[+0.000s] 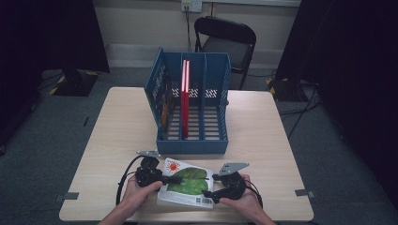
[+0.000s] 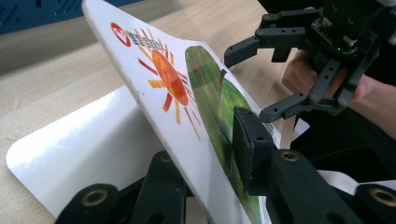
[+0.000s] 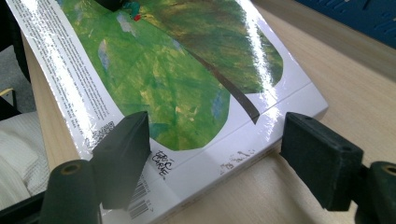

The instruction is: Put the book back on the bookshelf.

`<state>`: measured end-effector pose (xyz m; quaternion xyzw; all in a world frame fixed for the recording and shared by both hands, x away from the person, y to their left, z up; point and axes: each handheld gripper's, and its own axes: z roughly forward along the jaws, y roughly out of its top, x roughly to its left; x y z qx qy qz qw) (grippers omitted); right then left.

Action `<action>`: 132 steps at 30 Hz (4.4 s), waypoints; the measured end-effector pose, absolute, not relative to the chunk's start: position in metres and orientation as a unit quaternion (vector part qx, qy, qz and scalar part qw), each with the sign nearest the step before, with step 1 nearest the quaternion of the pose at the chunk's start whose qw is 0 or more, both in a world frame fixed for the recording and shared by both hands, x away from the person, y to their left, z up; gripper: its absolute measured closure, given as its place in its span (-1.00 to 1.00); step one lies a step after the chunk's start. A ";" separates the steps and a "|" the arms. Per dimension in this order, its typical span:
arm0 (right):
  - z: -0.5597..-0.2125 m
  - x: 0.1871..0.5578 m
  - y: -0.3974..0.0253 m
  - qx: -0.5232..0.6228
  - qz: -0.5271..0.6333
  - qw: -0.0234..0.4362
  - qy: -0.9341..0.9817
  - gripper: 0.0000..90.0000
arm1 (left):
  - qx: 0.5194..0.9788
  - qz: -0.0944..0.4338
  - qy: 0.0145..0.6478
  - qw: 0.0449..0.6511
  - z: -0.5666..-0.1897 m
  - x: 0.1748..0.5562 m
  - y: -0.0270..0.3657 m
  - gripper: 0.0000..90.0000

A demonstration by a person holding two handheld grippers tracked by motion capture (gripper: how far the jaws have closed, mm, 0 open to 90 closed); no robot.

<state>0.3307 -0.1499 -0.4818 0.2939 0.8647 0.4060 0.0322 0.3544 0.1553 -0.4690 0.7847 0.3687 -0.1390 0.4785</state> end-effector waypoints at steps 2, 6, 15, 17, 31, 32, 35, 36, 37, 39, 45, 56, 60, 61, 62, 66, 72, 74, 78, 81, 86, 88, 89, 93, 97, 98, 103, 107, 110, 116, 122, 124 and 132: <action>-0.482 0.331 -0.150 0.295 0.406 0.032 0.864 -0.48 | 0.788 -0.134 0.363 0.479 -0.468 0.353 0.155 0.64; -0.481 0.332 -0.152 0.296 0.408 0.032 0.863 -0.50 | 0.792 -0.118 0.351 0.485 -0.465 0.349 0.154 0.64; -0.480 0.336 -0.158 0.309 0.426 0.024 0.850 -0.56 | 0.801 -0.091 0.327 0.494 -0.456 0.340 0.152 0.65; -0.479 0.337 -0.159 0.310 0.430 0.021 0.848 -0.57 | 0.802 -0.086 0.322 0.496 -0.455 0.339 0.152 0.65; -0.480 0.342 -0.164 0.316 0.445 -0.007 0.838 -0.65 | 0.816 -0.045 0.270 0.509 -0.443 0.324 0.148 0.72; -0.480 0.342 -0.163 0.315 0.447 -0.012 0.837 -0.66 | 0.816 -0.043 0.267 0.511 -0.443 0.324 0.148 0.72; -0.479 0.341 -0.161 0.312 0.446 -0.014 0.839 -0.66 | 0.819 -0.039 0.262 0.509 -0.443 0.323 0.149 0.73; -0.479 0.341 -0.162 0.310 0.447 -0.014 0.839 -0.63 | 0.820 -0.036 0.261 0.508 -0.443 0.322 0.149 0.73; -0.478 0.341 -0.162 0.310 0.447 -0.013 0.839 -0.60 | 0.822 -0.032 0.259 0.506 -0.443 0.322 0.149 0.73; -0.476 0.340 -0.162 0.310 0.447 -0.003 0.839 -0.53 | 0.824 -0.029 0.260 0.503 -0.443 0.321 0.149 0.74; -0.462 0.337 -0.168 0.308 0.469 0.045 0.827 -0.14 | 0.822 -0.015 0.278 0.497 -0.445 0.325 0.152 0.78; -0.436 0.334 -0.177 0.295 0.503 0.079 0.809 0.37 | 0.824 0.007 0.288 0.488 -0.450 0.331 0.152 0.78; -0.431 0.334 -0.178 0.291 0.511 0.082 0.805 0.45 | 0.833 0.017 0.286 0.474 -0.454 0.333 0.147 0.68; -0.430 0.333 -0.178 0.287 0.513 0.080 0.805 0.46 | 0.833 0.007 0.282 0.476 -0.455 0.335 0.148 0.67; -0.427 0.331 -0.177 0.283 0.512 0.083 0.807 0.43 | 0.833 0.007 0.282 0.476 -0.456 0.336 0.148 0.67; -0.426 0.329 -0.176 0.270 0.509 0.081 0.813 0.36 | 0.836 0.009 0.283 0.470 -0.456 0.336 0.149 0.57; -0.425 0.329 -0.171 0.241 0.493 0.061 0.834 0.33 | 0.844 0.008 0.282 0.456 -0.459 0.336 0.146 0.47; -0.429 0.329 -0.166 0.236 0.484 0.058 0.841 0.43 | 0.845 0.011 0.292 0.449 -0.460 0.337 0.146 0.40; -0.433 0.325 -0.156 0.220 0.467 0.084 0.853 0.47 | 0.844 0.017 0.298 0.445 -0.461 0.339 0.146 0.29; -0.432 0.326 -0.158 0.217 0.469 0.082 0.852 0.48 | 0.845 0.022 0.303 0.441 -0.461 0.338 0.148 0.25; -0.432 0.326 -0.159 0.216 0.474 0.080 0.850 0.55 | 0.838 0.046 0.330 0.432 -0.459 0.341 0.157 0.02; -0.432 0.326 -0.159 0.219 0.475 0.077 0.849 0.56 | 0.835 0.043 0.335 0.434 -0.460 0.342 0.161 0.03; -0.432 0.325 -0.159 0.218 0.475 0.077 0.849 0.56 | 0.834 0.045 0.341 0.431 -0.460 0.342 0.161 0.01; -0.431 0.324 -0.160 0.213 0.474 0.075 0.851 0.63 | 0.828 0.055 0.354 0.431 -0.459 0.343 0.168 -0.09; -0.430 0.324 -0.163 0.212 0.474 0.074 0.851 0.66 | 0.820 0.062 0.371 0.431 -0.459 0.345 0.173 -0.21; -0.430 0.324 -0.164 0.212 0.473 0.072 0.852 0.66 | 0.820 0.061 0.373 0.430 -0.459 0.346 0.173 -0.24; -0.429 0.321 -0.171 0.211 0.470 0.074 0.854 0.66 | 0.820 0.061 0.376 0.428 -0.461 0.349 0.169 -0.28; -0.430 0.315 -0.176 0.209 0.474 0.075 0.852 0.64 | 0.812 0.054 0.380 0.440 -0.461 0.351 0.162 -0.27; -0.432 0.315 -0.174 0.209 0.479 0.065 0.850 0.59 | 0.819 0.052 0.371 0.435 -0.462 0.352 0.157 -0.29; -0.437 0.318 -0.166 0.216 0.483 0.063 0.846 0.56 | 0.830 0.067 0.348 0.430 -0.461 0.348 0.148 -0.21; -0.442 0.322 -0.155 0.223 0.482 0.063 0.845 0.51 | 0.831 0.071 0.348 0.429 -0.461 0.347 0.149 -0.18; -0.444 0.324 -0.152 0.224 0.479 0.062 0.846 0.52 | 0.831 0.071 0.348 0.428 -0.461 0.347 0.149 -0.16; -0.452 0.326 -0.138 0.229 0.469 0.063 0.851 0.54 | 0.830 0.064 0.348 0.430 -0.461 0.347 0.148 -0.15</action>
